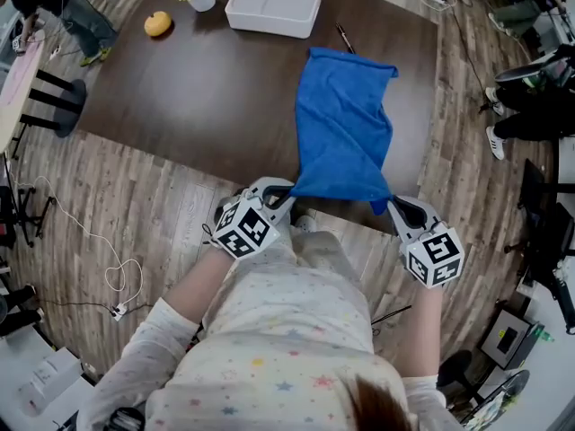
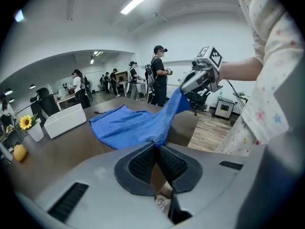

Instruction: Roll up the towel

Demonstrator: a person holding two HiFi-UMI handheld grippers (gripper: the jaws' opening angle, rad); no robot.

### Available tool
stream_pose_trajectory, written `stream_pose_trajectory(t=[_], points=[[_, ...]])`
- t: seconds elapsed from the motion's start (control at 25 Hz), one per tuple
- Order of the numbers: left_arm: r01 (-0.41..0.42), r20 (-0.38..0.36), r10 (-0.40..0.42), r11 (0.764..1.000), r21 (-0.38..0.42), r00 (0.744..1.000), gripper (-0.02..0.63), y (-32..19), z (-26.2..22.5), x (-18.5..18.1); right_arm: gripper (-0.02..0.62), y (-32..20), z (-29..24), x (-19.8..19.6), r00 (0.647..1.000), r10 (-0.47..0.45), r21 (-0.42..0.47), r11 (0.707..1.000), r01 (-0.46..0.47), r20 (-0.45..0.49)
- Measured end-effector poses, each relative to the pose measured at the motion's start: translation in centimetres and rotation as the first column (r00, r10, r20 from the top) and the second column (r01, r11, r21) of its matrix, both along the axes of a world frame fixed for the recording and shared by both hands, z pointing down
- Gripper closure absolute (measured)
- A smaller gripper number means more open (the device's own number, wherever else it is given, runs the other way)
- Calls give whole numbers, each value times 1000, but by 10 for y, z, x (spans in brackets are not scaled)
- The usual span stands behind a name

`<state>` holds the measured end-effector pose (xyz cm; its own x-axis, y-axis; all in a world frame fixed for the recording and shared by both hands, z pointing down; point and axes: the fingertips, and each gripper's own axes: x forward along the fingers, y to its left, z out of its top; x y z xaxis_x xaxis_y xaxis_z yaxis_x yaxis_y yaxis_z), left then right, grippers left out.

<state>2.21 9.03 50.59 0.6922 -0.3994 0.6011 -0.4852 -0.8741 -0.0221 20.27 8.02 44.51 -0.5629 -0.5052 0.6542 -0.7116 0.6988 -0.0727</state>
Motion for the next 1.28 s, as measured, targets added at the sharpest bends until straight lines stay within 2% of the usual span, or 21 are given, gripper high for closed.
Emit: stream_pose_trajectory(t=[0.28, 0.44, 0.56, 0.72, 0.92, 1.12, 1.28], points=[[-30, 85, 29, 1000, 9, 996, 591, 33, 2, -14, 575, 32, 33, -11, 988, -140, -86, 987, 135, -58], [40, 61, -39, 999, -6, 997, 592, 36, 3, -30, 567, 44, 54, -25, 977, -206, -135, 971, 197, -52], [95, 72, -94, 995, -15, 993, 592, 32, 8, -44, 531, 50, 75, -29, 983, -182, -187, 966, 180, 6], [104, 103, -101, 994, -20, 989, 591, 31, 18, -49, 520, 63, 104, -28, 988, -156, -240, 958, 155, 16], [136, 87, -133, 990, -38, 987, 591, 29, 21, -50, 494, 69, 127, -37, 986, -163, -243, 958, 152, -26], [152, 82, -149, 988, -38, 985, 591, 27, 23, -52, 479, 58, 137, -35, 984, -142, -207, 971, 117, -110], [160, 81, -157, 986, -39, 984, 592, 27, 22, -52, 469, 51, 147, -32, 975, -144, -214, 971, 106, -169]])
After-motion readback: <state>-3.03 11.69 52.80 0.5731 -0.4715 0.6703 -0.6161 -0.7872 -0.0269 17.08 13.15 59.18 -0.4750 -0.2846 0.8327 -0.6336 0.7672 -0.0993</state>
